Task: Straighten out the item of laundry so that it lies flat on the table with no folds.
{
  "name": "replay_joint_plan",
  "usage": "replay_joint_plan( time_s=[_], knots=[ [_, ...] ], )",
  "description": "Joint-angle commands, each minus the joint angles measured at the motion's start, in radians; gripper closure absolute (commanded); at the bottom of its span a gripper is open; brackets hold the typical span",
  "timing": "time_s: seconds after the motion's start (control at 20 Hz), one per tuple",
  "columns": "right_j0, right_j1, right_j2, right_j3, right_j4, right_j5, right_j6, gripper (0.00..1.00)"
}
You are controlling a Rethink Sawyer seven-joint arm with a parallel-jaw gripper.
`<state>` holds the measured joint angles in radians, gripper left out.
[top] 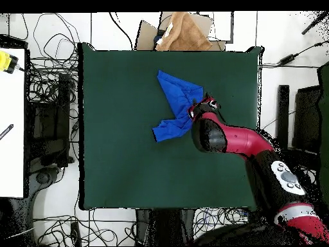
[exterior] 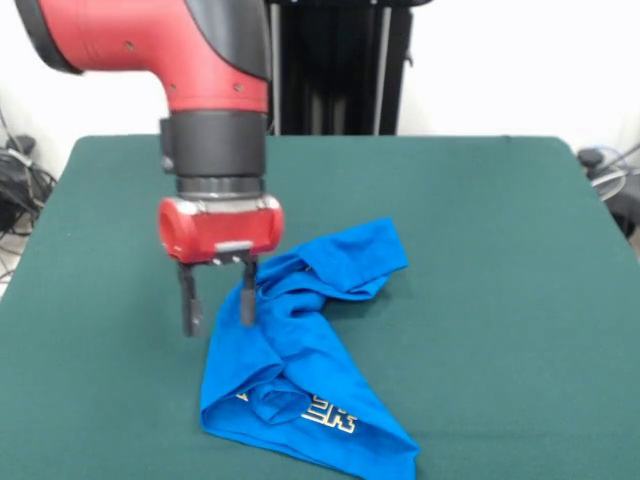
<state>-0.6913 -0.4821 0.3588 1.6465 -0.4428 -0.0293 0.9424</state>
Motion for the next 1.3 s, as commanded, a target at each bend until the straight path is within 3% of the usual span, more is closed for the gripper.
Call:
replay_joint_plan(
  time_s=[0.05,0.3,0.9,1.3],
  knots=[
    [0.051,0.176,-0.030,0.023,0.082,-0.070,0.303,0.00],
    [0.034,0.216,-0.010,0.053,0.097,-0.089,0.290,0.00],
    [-0.008,0.218,-0.015,0.084,0.083,-0.086,0.244,0.00],
    [0.023,0.179,-0.049,0.160,0.120,-0.102,0.289,0.00]
  ],
)
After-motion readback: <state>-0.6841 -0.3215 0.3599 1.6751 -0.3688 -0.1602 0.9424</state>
